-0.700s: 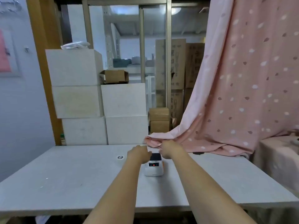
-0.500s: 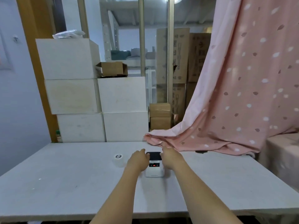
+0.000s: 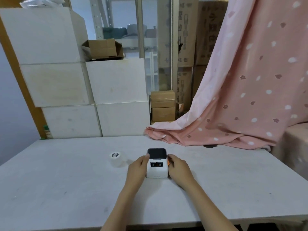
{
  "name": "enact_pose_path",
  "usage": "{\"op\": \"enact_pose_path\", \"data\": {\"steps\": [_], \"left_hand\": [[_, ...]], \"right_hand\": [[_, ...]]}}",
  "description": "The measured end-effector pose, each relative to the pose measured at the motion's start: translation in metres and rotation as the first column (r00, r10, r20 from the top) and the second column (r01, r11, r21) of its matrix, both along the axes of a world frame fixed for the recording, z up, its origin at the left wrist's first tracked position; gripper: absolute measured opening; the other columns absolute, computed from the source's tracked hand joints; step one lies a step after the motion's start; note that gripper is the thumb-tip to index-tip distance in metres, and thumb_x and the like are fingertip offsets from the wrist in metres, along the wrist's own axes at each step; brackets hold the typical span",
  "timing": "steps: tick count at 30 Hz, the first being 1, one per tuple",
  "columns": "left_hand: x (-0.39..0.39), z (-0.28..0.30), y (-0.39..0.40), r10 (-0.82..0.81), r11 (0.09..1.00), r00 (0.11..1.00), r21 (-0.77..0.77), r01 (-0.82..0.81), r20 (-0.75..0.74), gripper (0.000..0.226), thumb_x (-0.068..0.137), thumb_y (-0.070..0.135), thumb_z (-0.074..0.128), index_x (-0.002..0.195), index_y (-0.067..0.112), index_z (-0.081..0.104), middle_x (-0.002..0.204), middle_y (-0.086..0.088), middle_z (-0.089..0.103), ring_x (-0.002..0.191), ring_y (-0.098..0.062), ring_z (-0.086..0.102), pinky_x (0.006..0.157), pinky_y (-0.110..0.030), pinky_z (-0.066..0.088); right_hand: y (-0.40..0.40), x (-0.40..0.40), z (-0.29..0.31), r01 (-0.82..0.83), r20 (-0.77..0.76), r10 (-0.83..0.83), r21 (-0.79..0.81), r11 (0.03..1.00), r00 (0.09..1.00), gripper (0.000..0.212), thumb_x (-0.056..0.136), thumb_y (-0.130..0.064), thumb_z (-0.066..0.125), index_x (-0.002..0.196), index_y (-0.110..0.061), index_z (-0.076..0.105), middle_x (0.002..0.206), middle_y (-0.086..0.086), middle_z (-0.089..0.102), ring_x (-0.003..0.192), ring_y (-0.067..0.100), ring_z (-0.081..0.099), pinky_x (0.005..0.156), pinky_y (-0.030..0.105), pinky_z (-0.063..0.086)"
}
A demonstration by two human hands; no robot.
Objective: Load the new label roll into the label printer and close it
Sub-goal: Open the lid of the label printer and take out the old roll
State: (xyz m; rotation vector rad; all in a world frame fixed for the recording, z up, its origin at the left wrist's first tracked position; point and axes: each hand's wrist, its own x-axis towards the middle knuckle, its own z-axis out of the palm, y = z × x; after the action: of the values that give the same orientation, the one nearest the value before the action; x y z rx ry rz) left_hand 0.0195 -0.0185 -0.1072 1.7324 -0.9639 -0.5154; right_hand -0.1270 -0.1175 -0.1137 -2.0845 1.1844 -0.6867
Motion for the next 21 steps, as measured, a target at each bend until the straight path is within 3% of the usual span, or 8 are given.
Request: {"op": "enact_pose_path", "data": {"steps": [3, 8, 13, 16, 19, 21], "left_hand": [[0.002, -0.003, -0.004, -0.074, 0.996, 0.987, 0.056, 0.067, 0.143, 0.053, 0.074, 0.074, 0.054, 0.100, 0.032, 0.071, 0.094, 0.013, 0.076, 0.095, -0.007, 0.069, 0.091, -0.039, 0.055], [-0.002, -0.003, -0.010, -0.090, 0.985, 0.920, 0.173, 0.024, 0.381, 0.062, 0.055, 0.073, 0.068, 0.106, 0.039, 0.057, 0.098, 0.020, 0.069, 0.102, -0.007, 0.063, 0.098, -0.035, 0.042], [-0.001, -0.004, -0.010, -0.042, 0.992, 0.932, 0.125, -0.004, 0.359, 0.056, 0.050, 0.063, 0.078, 0.094, 0.038, 0.055, 0.087, 0.018, 0.068, 0.091, -0.007, 0.065, 0.091, -0.035, 0.049], [0.005, -0.009, -0.014, -0.015, 0.995, 0.917, 0.098, -0.026, 0.398, 0.049, 0.050, 0.061, 0.076, 0.084, 0.036, 0.054, 0.080, 0.015, 0.065, 0.088, -0.012, 0.063, 0.085, -0.036, 0.050], [0.007, -0.009, -0.012, -0.038, 0.993, 0.938, 0.117, -0.003, 0.344, 0.059, 0.050, 0.053, 0.073, 0.104, 0.038, 0.056, 0.093, 0.016, 0.066, 0.097, -0.011, 0.061, 0.095, -0.040, 0.047], [0.006, -0.006, -0.008, -0.077, 0.991, 0.954, 0.123, 0.043, 0.288, 0.065, 0.054, 0.046, 0.071, 0.116, 0.035, 0.054, 0.097, 0.020, 0.067, 0.099, -0.005, 0.061, 0.103, -0.039, 0.044]], "right_hand": [[0.002, -0.001, 0.002, -0.020, 0.009, 0.020, -0.009, 1.000, 1.000, 0.033, 0.101, -0.020, 0.045, 0.125, -0.014, 0.066, 0.110, 0.005, 0.076, 0.099, 0.027, 0.068, 0.088, 0.041, 0.056], [-0.001, -0.001, 0.001, -0.027, 0.009, 0.028, -0.032, 0.999, 1.000, 0.033, 0.107, -0.018, 0.044, 0.131, -0.011, 0.065, 0.121, 0.007, 0.075, 0.110, 0.028, 0.067, 0.093, 0.038, 0.053], [0.001, -0.001, -0.002, -0.056, -0.011, 0.056, -0.003, 0.998, 0.998, 0.030, 0.103, -0.020, 0.047, 0.128, -0.014, 0.063, 0.127, 0.001, 0.070, 0.114, 0.022, 0.064, 0.095, 0.036, 0.051], [0.000, 0.000, -0.001, -0.038, 0.081, 0.032, 0.073, 0.997, 0.996, 0.035, 0.100, -0.014, 0.050, 0.134, -0.016, 0.059, 0.133, -0.002, 0.065, 0.124, 0.019, 0.060, 0.097, 0.031, 0.047], [0.001, -0.003, 0.004, -0.060, 0.244, 0.009, 0.201, 0.978, 0.970, 0.058, 0.099, -0.015, 0.056, 0.154, -0.022, 0.039, 0.144, -0.007, 0.052, 0.139, 0.018, 0.050, 0.107, 0.030, 0.040], [0.001, -0.004, 0.007, -0.091, 0.240, 0.032, 0.240, 0.966, 0.970, 0.073, 0.098, -0.020, 0.058, 0.163, -0.025, 0.025, 0.151, -0.003, 0.050, 0.141, 0.019, 0.048, 0.111, 0.032, 0.039]]}}
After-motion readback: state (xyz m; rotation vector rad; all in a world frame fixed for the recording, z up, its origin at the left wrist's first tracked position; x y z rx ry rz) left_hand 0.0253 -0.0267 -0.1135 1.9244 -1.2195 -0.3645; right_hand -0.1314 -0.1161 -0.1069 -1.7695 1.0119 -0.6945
